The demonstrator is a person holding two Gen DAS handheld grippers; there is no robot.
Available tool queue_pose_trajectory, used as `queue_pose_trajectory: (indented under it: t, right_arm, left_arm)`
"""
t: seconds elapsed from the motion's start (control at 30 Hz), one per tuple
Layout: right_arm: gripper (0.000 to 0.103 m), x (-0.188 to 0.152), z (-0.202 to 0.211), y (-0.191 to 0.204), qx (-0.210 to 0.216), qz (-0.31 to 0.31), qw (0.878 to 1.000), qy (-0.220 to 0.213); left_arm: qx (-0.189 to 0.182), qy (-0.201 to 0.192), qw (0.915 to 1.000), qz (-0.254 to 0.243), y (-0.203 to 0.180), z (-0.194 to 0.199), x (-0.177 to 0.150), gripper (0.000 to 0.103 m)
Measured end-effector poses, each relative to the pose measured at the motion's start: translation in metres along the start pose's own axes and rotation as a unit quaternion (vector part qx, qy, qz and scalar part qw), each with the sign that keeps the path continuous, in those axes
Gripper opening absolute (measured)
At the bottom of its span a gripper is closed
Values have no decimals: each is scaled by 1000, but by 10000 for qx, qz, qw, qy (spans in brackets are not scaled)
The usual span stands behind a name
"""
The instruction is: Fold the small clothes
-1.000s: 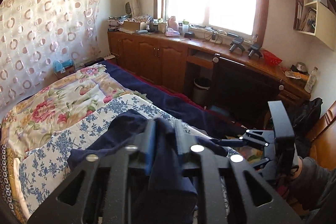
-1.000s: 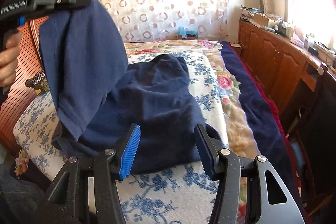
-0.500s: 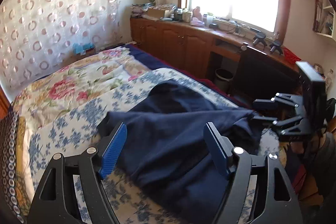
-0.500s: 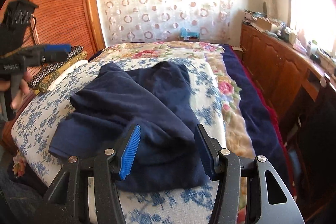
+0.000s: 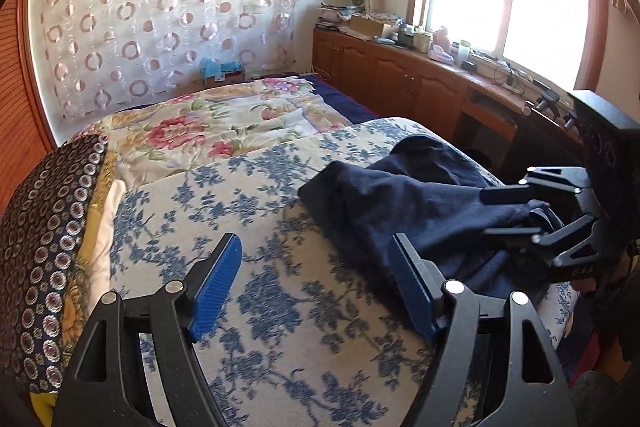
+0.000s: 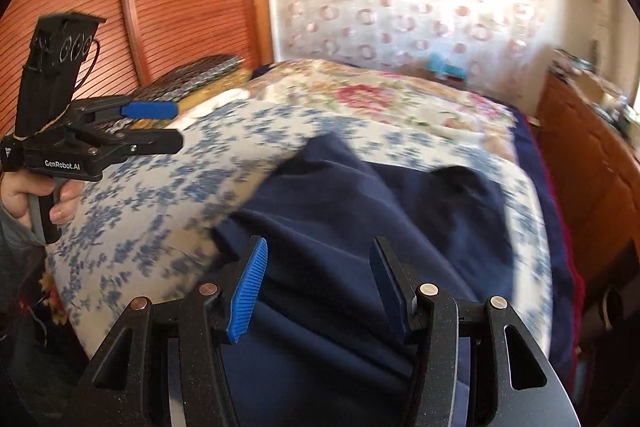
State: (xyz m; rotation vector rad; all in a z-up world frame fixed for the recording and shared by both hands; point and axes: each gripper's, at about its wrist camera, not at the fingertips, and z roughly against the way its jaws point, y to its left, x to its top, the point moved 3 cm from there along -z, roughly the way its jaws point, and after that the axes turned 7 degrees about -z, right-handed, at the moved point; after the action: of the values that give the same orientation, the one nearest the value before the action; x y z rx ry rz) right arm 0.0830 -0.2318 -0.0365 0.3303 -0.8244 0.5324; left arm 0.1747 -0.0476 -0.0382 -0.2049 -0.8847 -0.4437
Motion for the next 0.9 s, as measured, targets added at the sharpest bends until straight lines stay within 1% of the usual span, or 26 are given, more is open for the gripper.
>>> queue_pose_trajectory:
  t: [0.1, 0.23, 0.37, 0.5, 0.53, 0.57, 0.6, 0.63, 0.7, 0.77, 0.9]
  right_arm:
    - [55, 7, -26, 15, 187, 130, 9995, 203]
    - [55, 9, -62, 22, 328, 222, 9979, 510]
    - [55, 8, -86, 26, 229, 340, 9958, 822]
    - [55, 10, -94, 27, 264, 327, 9947, 936]
    - [48, 10, -93, 27, 267, 344, 9946, 945]
    - [37, 10, -94, 28, 252, 376, 9943, 964]
    - [19, 11, -95, 28, 222, 401, 9941, 983]
    - [11, 12, -92, 26, 204, 394, 9944, 955]
    - [8, 18, -79, 18, 387, 207, 9954, 856]
    - [7, 27, -60, 8, 380, 65, 9973, 623]
    - [7, 53, -25, -26, 87, -143, 9998, 115]
  left_arm:
    - [100, -17, 9999, 41, 10, 5, -6, 76]
    - [179, 40, 9998, 36, 21, 5, -13, 76]
    - [92, 90, 9999, 50, 27, 0, -17, 76]
    - [-1, 81, 9999, 65, 29, -5, -16, 76]
    - [-23, 80, 9999, 71, 29, -8, -16, 76]
    - [-40, 83, 9999, 78, 29, -10, -15, 76]
    - [-51, 86, 9999, 81, 28, -11, -15, 76]
    - [-75, 93, 9999, 89, 28, -14, -15, 76]
    - [-113, 113, 9998, 94, 27, -17, -15, 76]
    - [-146, 139, 9998, 94, 25, -19, -16, 76]
    - [-204, 229, 9995, 35, 20, -27, -17, 76]
